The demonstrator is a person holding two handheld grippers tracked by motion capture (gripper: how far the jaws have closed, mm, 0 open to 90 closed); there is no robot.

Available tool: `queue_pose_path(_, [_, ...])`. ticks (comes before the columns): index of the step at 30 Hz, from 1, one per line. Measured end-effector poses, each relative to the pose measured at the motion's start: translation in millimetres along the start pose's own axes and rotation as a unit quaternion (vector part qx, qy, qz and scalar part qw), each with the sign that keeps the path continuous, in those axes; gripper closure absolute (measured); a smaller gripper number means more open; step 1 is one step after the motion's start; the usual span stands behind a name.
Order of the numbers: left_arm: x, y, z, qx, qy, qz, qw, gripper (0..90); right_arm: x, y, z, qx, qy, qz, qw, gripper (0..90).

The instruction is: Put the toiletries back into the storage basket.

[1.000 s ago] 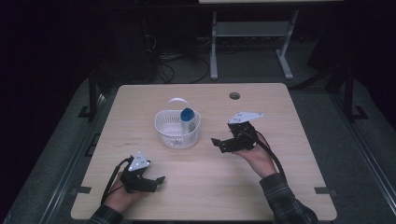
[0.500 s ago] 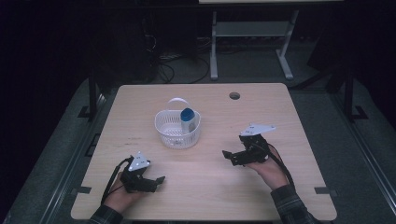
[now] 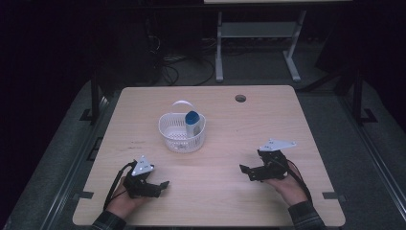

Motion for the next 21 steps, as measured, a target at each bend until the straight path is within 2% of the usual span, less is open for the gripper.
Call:
queue_pose_path(14, [0.0,0.0,-0.2,-0.001,-0.001,0.0,1.0,12.5,-23.3,33.6,-12.7,0.018,0.028,0.026,0.9991,7.1])
queue_pose_path(21, [-0.4,0.2,-0.3,-0.001,-0.002,0.001,1.0,12.5,-24.5,37.8,-15.2,0.008,0.036,0.031,0.9988,7.1])
Point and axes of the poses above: each handheld gripper's, and its own axes: x roughly forward along the jaws, y roughly out of its underside, z roughly to its left, the point moved 5 cm from there along x, roughly forward along the jaws, and after that the axes turned 15 degrees about -z, right-handed, at the moved point
